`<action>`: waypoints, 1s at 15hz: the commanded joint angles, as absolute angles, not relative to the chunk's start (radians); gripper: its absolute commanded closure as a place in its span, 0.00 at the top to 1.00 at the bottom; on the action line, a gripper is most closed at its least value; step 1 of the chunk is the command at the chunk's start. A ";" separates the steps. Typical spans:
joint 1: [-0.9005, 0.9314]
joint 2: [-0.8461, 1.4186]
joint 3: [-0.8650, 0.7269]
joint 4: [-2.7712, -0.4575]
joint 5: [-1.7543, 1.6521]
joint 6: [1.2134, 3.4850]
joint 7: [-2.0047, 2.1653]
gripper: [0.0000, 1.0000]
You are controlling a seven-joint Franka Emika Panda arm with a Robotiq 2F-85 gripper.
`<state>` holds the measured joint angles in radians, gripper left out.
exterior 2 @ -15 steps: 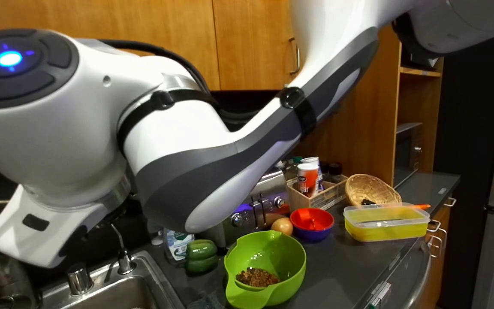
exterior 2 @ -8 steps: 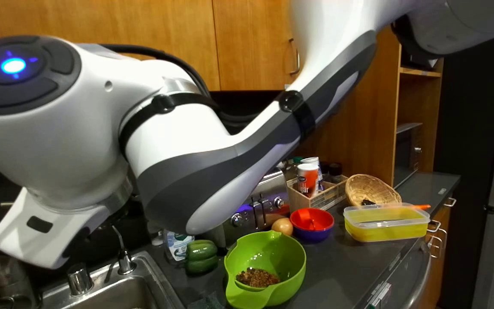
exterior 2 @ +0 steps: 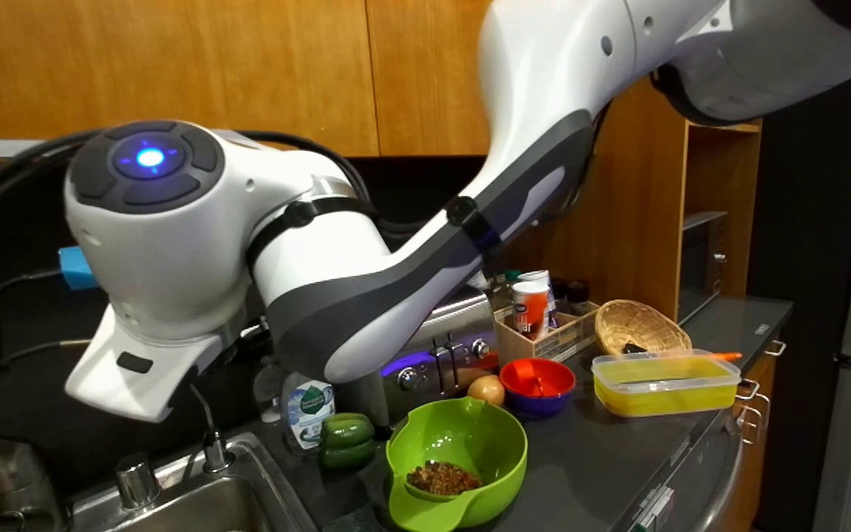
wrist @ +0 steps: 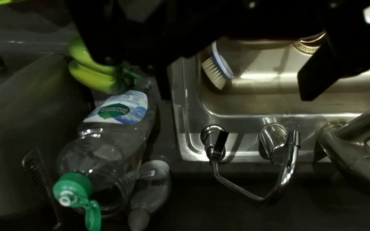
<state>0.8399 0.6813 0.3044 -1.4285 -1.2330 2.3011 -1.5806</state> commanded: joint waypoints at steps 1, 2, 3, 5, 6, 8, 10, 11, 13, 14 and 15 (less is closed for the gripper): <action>0.819 0.726 0.303 -1.356 -1.227 2.375 -1.678 1.00; 0.814 0.736 0.306 -1.341 -1.219 2.393 -1.697 1.00; 0.814 0.746 0.309 -1.324 -1.211 2.406 -1.716 1.00; 0.821 0.772 0.318 -1.287 -1.186 2.431 -1.747 1.00; 0.829 0.792 0.325 -1.260 -1.164 2.433 -1.767 1.00; 0.848 0.827 0.333 -1.214 -1.117 2.439 -1.817 1.00; 0.876 0.855 0.323 -1.171 -1.080 2.425 -1.862 1.00; 0.888 0.867 0.315 -1.151 -1.064 2.418 -1.875 1.00; 0.908 0.891 0.291 -1.109 -1.049 2.413 -1.891 1.00; 0.916 0.903 0.281 -1.085 -1.045 2.413 -1.893 1.00; 0.927 0.914 0.262 -1.062 -1.050 2.408 -1.889 1.00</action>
